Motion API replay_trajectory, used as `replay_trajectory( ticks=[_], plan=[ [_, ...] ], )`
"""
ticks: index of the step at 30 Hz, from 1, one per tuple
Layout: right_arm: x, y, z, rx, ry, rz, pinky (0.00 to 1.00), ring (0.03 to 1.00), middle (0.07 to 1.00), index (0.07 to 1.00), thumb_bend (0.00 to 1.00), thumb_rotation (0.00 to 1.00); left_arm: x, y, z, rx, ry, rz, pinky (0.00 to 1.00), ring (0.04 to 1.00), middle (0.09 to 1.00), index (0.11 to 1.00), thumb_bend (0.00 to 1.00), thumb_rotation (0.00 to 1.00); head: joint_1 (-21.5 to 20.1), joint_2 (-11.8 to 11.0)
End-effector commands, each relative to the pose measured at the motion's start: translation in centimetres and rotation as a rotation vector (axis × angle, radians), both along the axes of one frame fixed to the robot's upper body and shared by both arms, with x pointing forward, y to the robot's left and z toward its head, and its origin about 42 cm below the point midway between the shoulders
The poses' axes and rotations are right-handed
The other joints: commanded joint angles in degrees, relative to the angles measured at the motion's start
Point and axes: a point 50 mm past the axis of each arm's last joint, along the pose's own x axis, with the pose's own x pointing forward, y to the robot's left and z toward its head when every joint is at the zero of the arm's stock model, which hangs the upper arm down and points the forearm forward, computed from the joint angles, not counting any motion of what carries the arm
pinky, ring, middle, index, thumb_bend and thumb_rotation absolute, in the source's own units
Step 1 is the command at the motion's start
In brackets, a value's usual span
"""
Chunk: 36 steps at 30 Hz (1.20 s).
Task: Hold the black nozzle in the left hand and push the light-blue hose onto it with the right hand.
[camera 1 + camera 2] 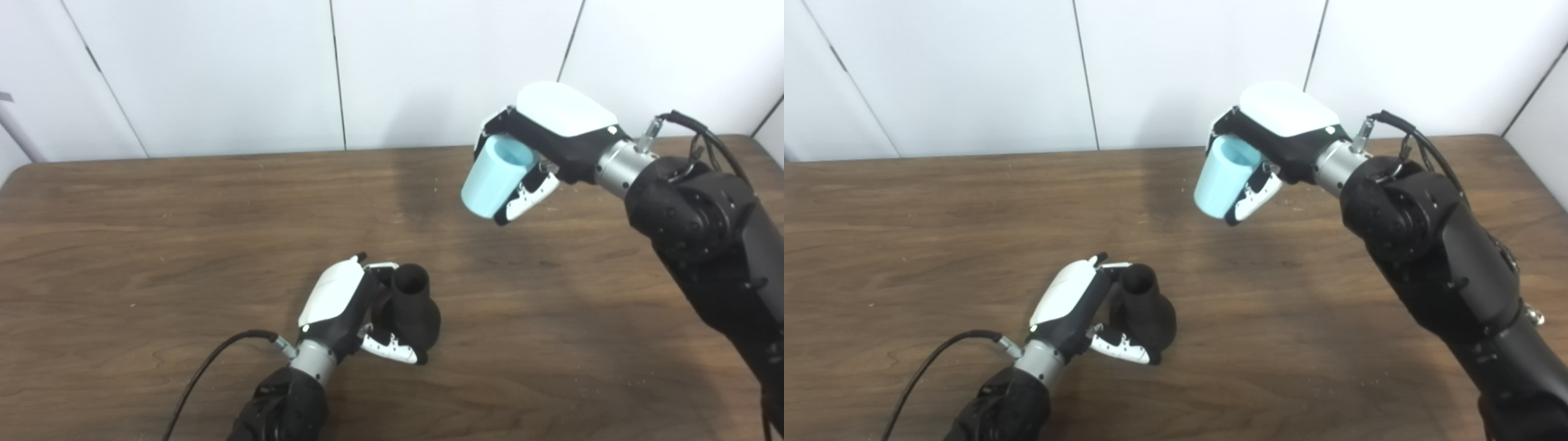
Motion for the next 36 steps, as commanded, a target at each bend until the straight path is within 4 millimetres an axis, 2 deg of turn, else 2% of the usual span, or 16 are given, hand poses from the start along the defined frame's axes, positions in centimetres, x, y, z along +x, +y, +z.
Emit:
replay_trajectory(
  ticks=[1, 8, 20, 36],
  plan=[
    [-0.6, 0.4, 3.1, 0.000, -0.104, 0.047, 0.78, 0.426, 0.493, 0.480, 0.52, 0.00, -1.6, -1.0, -3.7, 0.063, 0.209, -0.040, 1.00, 0.704, 0.530, 0.456, 0.52, 0.00, 0.1, 0.0],
    [-2.0, 1.0, 3.1, -0.013, -0.083, 0.111, 0.82, 0.440, 0.491, 0.476, 0.52, 0.00, -1.5, -1.7, -3.4, 0.054, 0.213, -0.035, 1.00, 0.704, 0.515, 0.469, 0.52, 0.00, 1.7, 1.4],
    [-3.4, 1.3, 2.9, -0.047, -0.031, 0.180, 0.82, 0.507, 0.458, 0.485, 0.52, 0.00, -1.3, -1.9, -3.1, 0.046, 0.218, -0.031, 1.00, 0.708, 0.524, 0.461, 0.52, 0.00, 2.0, 2.6],
    [-3.7, 2.3, 2.0, -0.092, -0.014, 0.208, 0.79, 0.455, 0.482, 0.484, 0.52, 0.00, -1.3, -1.9, -2.8, 0.054, 0.212, -0.036, 1.00, 0.713, 0.518, 0.465, 0.52, 0.00, 1.9, 3.4]
  ],
)
